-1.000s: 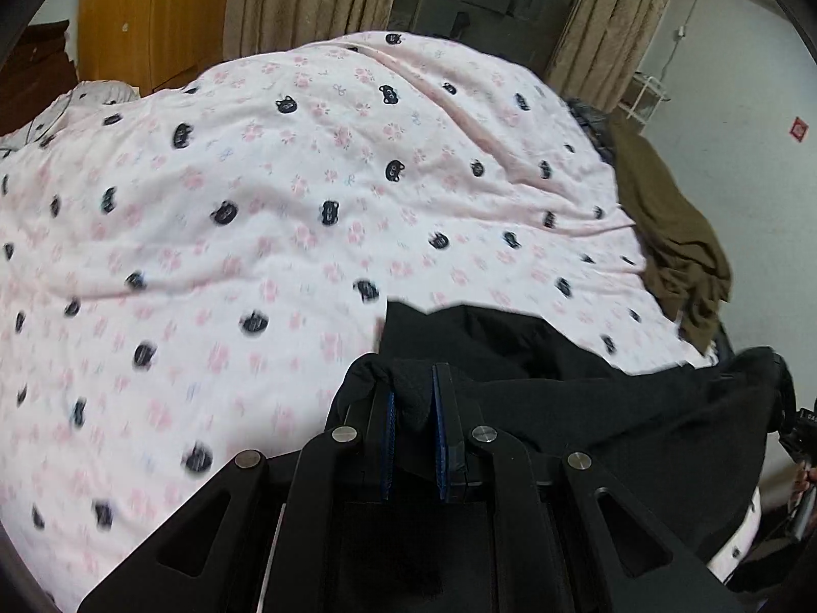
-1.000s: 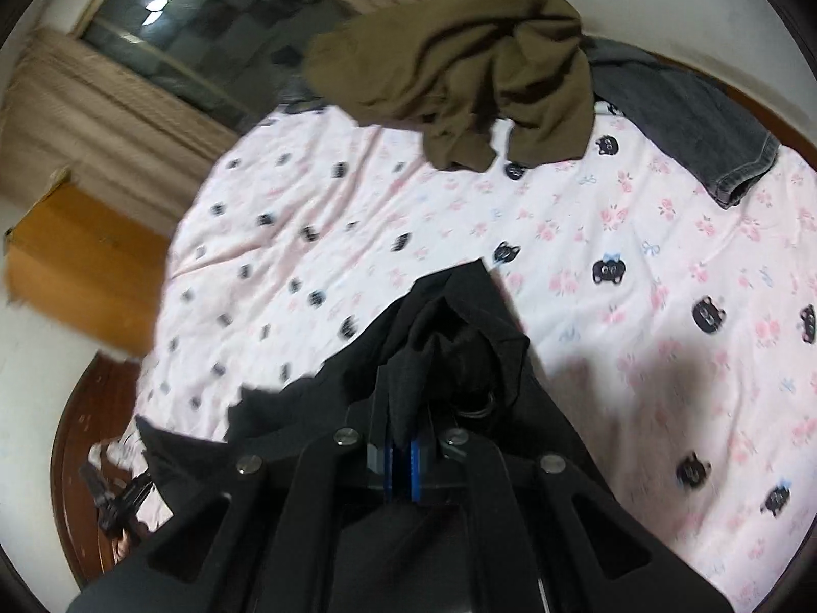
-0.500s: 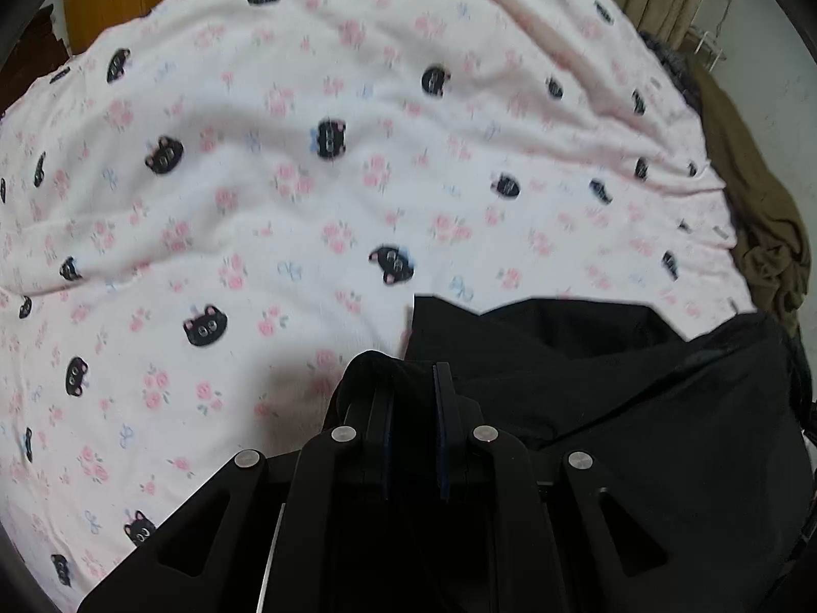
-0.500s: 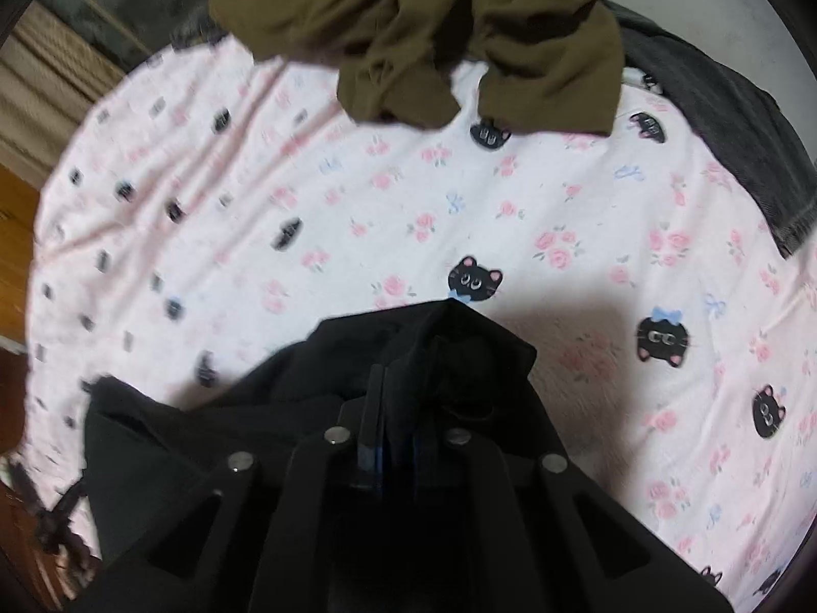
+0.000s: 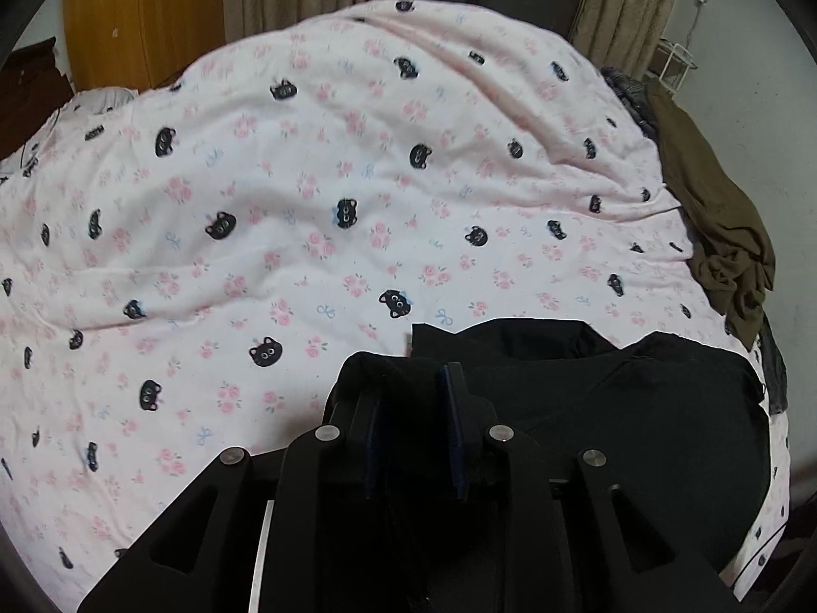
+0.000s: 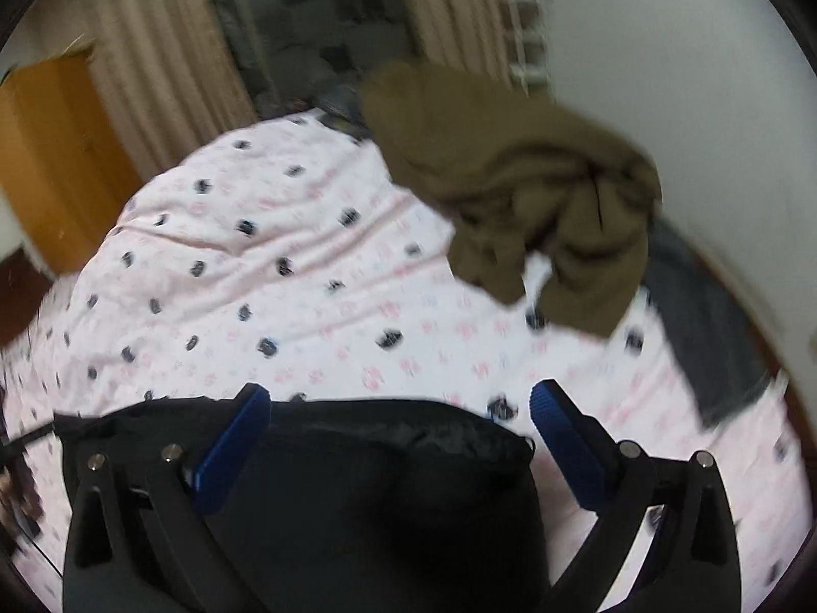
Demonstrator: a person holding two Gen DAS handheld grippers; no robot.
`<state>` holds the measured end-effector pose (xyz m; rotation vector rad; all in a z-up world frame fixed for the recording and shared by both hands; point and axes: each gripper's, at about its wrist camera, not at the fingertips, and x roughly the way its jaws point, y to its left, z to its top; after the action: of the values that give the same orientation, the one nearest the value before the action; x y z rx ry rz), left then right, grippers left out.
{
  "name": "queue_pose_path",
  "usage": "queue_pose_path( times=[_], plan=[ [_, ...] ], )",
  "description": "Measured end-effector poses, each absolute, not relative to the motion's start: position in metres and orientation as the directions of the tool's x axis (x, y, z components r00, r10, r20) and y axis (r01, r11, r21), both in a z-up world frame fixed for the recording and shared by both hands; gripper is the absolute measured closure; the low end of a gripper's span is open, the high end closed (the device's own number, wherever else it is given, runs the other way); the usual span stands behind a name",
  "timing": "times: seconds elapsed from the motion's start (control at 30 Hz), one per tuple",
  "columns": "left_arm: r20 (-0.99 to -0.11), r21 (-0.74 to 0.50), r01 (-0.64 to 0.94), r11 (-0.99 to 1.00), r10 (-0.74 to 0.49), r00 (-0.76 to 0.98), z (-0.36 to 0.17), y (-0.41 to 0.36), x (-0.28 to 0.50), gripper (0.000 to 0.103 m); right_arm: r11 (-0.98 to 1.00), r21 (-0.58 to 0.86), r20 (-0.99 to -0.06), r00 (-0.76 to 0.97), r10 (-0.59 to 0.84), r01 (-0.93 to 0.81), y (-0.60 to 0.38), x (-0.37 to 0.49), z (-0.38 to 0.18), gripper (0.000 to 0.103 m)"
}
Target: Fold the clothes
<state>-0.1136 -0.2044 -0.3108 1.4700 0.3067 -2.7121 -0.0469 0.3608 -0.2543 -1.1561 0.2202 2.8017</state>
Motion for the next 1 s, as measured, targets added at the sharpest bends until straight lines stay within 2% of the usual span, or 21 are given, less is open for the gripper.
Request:
queue_pose_path(
  times=[0.07, 0.17, 0.23, 0.3, 0.4, 0.53, 0.63, 0.8, 0.93, 1.0],
  plan=[
    [-0.837, -0.172, 0.142, -0.975, 0.068, -0.544, -0.311, -0.208, -0.114, 0.083, -0.999, 0.01, -0.724, -0.689, 0.03, -0.054, 0.314, -0.034, -0.254, 0.0],
    [-0.853, -0.171, 0.145, -0.975, 0.073, -0.517, -0.316, -0.207, -0.125, 0.083, -0.997, -0.026, -0.744, -0.668, -0.03, 0.073, 0.247, -0.017, -0.27, 0.0],
    [-0.862, -0.17, 0.142, -0.975, 0.077, -0.502, -0.321, -0.204, -0.131, 0.083, -0.99, -0.018, -0.763, -0.642, -0.076, 0.139, 0.205, 0.0, -0.301, 0.0],
    [-0.868, -0.162, 0.133, -0.978, 0.077, -0.49, -0.327, -0.2, -0.134, 0.082, -0.983, 0.052, -0.783, -0.604, -0.15, 0.177, 0.173, 0.005, -0.333, 0.001],
    [-0.87, -0.138, 0.111, -0.984, 0.067, -0.488, -0.337, -0.195, -0.131, 0.074, -0.978, 0.116, -0.799, -0.569, -0.196, 0.174, 0.146, -0.004, -0.365, 0.001],
    [-0.862, -0.136, 0.123, -0.983, 0.056, -0.504, -0.346, -0.199, -0.131, 0.073, -0.985, 0.119, -0.847, -0.505, -0.165, 0.121, 0.14, -0.023, -0.408, 0.001],
    [-0.851, -0.198, 0.132, -0.971, 0.103, -0.514, -0.353, -0.207, -0.144, 0.072, -0.99, 0.112, -0.879, -0.456, -0.14, 0.088, 0.144, -0.032, -0.43, 0.001],
    [-0.88, -0.212, 0.123, -0.97, 0.134, -0.456, -0.376, -0.202, -0.17, 0.072, -0.995, 0.093, -0.935, -0.34, -0.103, 0.047, 0.148, -0.052, -0.466, 0.0],
    [-0.886, -0.23, 0.099, -0.968, 0.166, -0.432, -0.384, -0.192, -0.179, 0.057, -0.996, 0.081, -0.958, -0.274, -0.089, 0.039, 0.15, -0.061, -0.485, 0.0],
    [-0.888, -0.222, 0.082, -0.972, 0.167, -0.429, -0.383, -0.189, -0.181, 0.057, -0.996, 0.082, -0.957, -0.274, -0.09, 0.041, 0.15, -0.061, -0.485, 0.0]
  ],
)
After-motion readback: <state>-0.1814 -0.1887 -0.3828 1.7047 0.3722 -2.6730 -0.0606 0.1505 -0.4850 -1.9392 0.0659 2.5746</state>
